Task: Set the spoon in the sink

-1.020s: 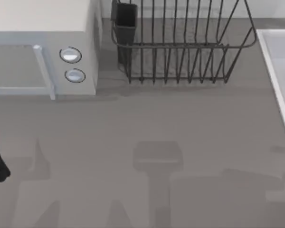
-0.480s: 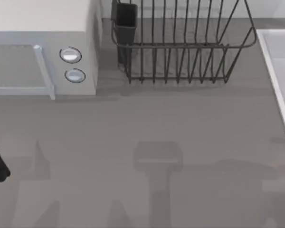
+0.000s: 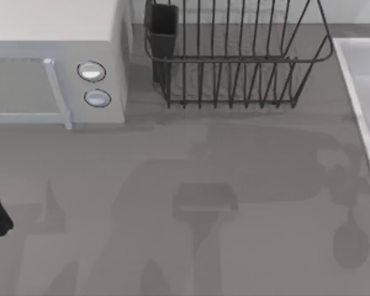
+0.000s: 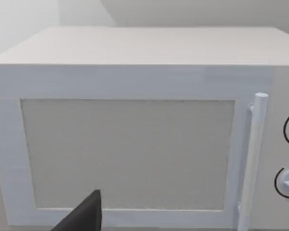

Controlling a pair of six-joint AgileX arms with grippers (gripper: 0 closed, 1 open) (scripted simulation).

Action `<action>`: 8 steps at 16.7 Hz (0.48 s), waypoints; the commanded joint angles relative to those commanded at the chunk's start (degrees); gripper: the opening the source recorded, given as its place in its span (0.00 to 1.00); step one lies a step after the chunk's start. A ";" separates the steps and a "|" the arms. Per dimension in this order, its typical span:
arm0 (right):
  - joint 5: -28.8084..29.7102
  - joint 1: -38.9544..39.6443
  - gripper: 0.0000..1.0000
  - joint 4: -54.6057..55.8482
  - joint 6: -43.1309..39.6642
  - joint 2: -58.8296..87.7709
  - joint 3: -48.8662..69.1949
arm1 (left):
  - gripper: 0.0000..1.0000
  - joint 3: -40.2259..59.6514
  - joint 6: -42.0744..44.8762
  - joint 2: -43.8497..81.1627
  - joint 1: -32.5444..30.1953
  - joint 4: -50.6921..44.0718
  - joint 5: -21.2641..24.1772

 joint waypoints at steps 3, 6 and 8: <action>0.28 -0.54 0.00 -5.96 -0.46 13.38 20.16 | 1.00 0.00 0.00 0.00 0.00 0.00 0.00; 0.55 -1.05 0.00 -11.10 -0.93 25.36 38.68 | 1.00 0.00 0.00 0.00 0.00 0.00 0.00; 0.71 -1.34 0.00 -13.83 -1.23 32.13 48.94 | 1.00 0.00 0.00 0.00 0.00 0.00 0.00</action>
